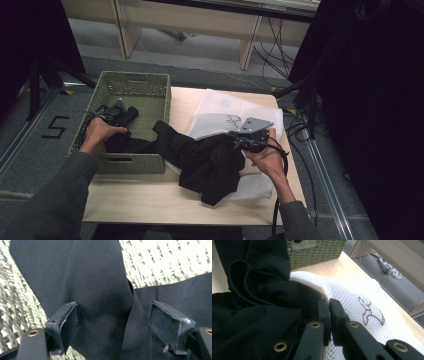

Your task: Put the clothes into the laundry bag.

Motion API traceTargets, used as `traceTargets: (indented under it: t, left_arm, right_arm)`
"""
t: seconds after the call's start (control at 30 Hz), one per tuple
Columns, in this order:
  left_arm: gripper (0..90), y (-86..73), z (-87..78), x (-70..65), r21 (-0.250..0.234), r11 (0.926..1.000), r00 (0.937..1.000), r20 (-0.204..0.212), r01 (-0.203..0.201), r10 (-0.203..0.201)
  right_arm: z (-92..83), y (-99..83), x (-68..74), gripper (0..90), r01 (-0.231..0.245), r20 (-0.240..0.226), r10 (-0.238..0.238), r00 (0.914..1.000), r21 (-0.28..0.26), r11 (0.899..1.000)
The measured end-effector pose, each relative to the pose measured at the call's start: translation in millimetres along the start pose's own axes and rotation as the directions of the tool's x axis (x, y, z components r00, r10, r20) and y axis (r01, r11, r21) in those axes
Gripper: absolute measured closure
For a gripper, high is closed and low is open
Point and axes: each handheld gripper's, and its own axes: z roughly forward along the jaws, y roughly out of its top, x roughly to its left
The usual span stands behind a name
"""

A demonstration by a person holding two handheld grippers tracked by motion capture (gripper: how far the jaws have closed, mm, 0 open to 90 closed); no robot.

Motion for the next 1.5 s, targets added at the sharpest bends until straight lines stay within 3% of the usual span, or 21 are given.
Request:
traceTargets:
  t: [0.2,0.23,0.3,0.33,0.37,0.53,0.57,0.67,0.73,0.83,0.87,0.9,1.0,1.1,1.13,1.2,1.27,1.37,1.4,1.47,1.5]
  left_arm:
    - [49.7,-5.3,6.4,0.6,-0.029,0.9987,0.9991,0.006,-0.042,0.042]
    - [56.4,-6.2,4.6,0.7,-0.049,0.9971,0.9981,0.019,-0.059,0.060]
    - [75.9,-8.0,2.8,0.5,-0.102,0.9897,0.9949,-0.011,-0.101,0.100]
    - [80.8,-8.4,1.3,0.0,-0.089,0.9898,0.9938,-0.018,-0.111,0.110]
    - [83.6,-7.9,-0.1,1.6,-0.094,0.9848,0.9893,-0.022,-0.146,0.144]
    - [86.8,-11.0,-10.3,-4.0,-0.191,0.9729,0.9904,0.021,-0.130,0.136]
    - [86.8,-8.6,-19.5,-1.0,-0.188,0.9624,0.9786,0.023,-0.197,0.204]
    - [87.0,-8.2,-40.4,-4.4,-0.249,0.9476,0.9736,0.057,-0.201,0.221]
    - [87.0,-7.8,-59.5,-8.2,-0.305,0.9316,0.9697,0.077,-0.198,0.232]
    - [87.1,-9.0,-92.2,-18.0,-0.390,0.8932,0.9564,0.089,-0.224,0.278]
    - [87.1,-10.0,-107.1,-23.4,-0.431,0.8727,0.9498,0.097,-0.229,0.298]
    - [87.1,-10.6,-116.4,-27.0,-0.453,0.8598,0.9450,0.100,-0.235,0.311]
    - [87.1,-12.8,-153.6,-43.4,-0.518,0.8091,0.9206,0.098,-0.277,0.378]
    - [87.1,-13.5,-185.9,-59.7,-0.573,0.7695,0.8938,0.134,-0.283,0.428]
    - [87.1,-12.6,-194.3,-65.1,-0.581,0.7617,0.8767,0.161,-0.287,0.453]
    - [87.2,-11.8,-210.1,-78.0,-0.594,0.7385,0.8613,0.143,-0.319,0.488]
    - [87.2,-11.6,-225.8,-90.0,-0.627,0.7129,0.8383,0.170,-0.314,0.518]
    - [87.3,-13.6,-248.5,-111.3,-0.662,0.6653,0.8024,0.160,-0.344,0.575]
    - [87.3,-14.2,-256.1,-118.5,-0.664,0.6467,0.7851,0.143,-0.375,0.603]
    - [87.3,-16.3,-270.9,-133.6,-0.693,0.6142,0.7622,0.145,-0.377,0.631]
    - [87.2,-17.1,-278.0,-141.2,-0.701,0.5981,0.7458,0.142,-0.389,0.651]
  right_arm:
    - [0.2,-0.1,0.0,88.8,0.002,0.000,-0.002,1.0000,-0.002,1.000]
    - [0.2,-0.1,-0.1,88.8,0.003,0.002,-0.003,1.0000,-0.002,1.000]
    - [0.4,-0.3,-0.1,88.8,-0.001,0.003,0.001,1.0000,-0.002,1.000]
    - [0.6,-0.3,-0.1,88.8,-0.001,0.003,0.001,1.0000,-0.004,1.000]
    - [0.4,-0.3,0.1,88.7,-0.002,0.003,0.002,1.0000,-0.002,1.000]
    - [0.1,-0.2,-1.4,88.8,0.008,0.000,-0.008,1.0000,-0.004,1.000]
    - [-0.2,-0.3,-1.0,88.8,0.001,-0.003,-0.001,1.0000,0.000,1.000]
    - [0.2,-0.4,-2.0,88.8,0.012,0.001,-0.012,0.9999,-0.006,1.000]
    - [-0.3,-0.2,-2.0,88.8,0.012,0.003,-0.012,0.9999,-0.005,1.000]
    - [-0.8,-0.6,-1.5,88.8,-0.005,0.008,0.005,1.0000,-0.004,1.000]
    - [-0.6,-0.7,-1.5,88.8,-0.005,0.010,0.005,0.9999,-0.006,1.000]
    - [-0.4,-0.7,-1.4,88.8,-0.005,0.010,0.005,0.9999,-0.006,1.000]
    - [-0.3,-0.7,-1.3,88.8,-0.004,0.011,0.004,0.9999,-0.006,1.000]
    - [-0.6,-0.4,-1.1,88.8,-0.004,0.011,0.004,0.9999,-0.004,1.000]
    - [-0.5,-0.4,-1.1,88.8,-0.003,0.011,0.003,0.9999,-0.004,1.000]
    - [-0.7,-0.2,-0.9,88.8,-0.005,0.009,0.005,0.9999,-0.003,1.000]
    - [-0.5,-0.1,-2.1,88.8,0.012,0.008,-0.012,0.9999,-0.007,1.000]
    - [-0.7,-0.6,-2.7,88.8,0.010,0.010,-0.010,0.9999,-0.009,1.000]
    - [-0.9,-0.9,-2.0,88.8,0.003,0.015,-0.003,0.9999,-0.007,1.000]
    - [-0.9,-1.2,-1.6,88.8,-0.007,0.012,0.007,0.9999,-0.005,1.000]
    - [-0.4,-1.0,-3.0,88.8,0.012,0.012,-0.012,0.9999,-0.010,1.000]
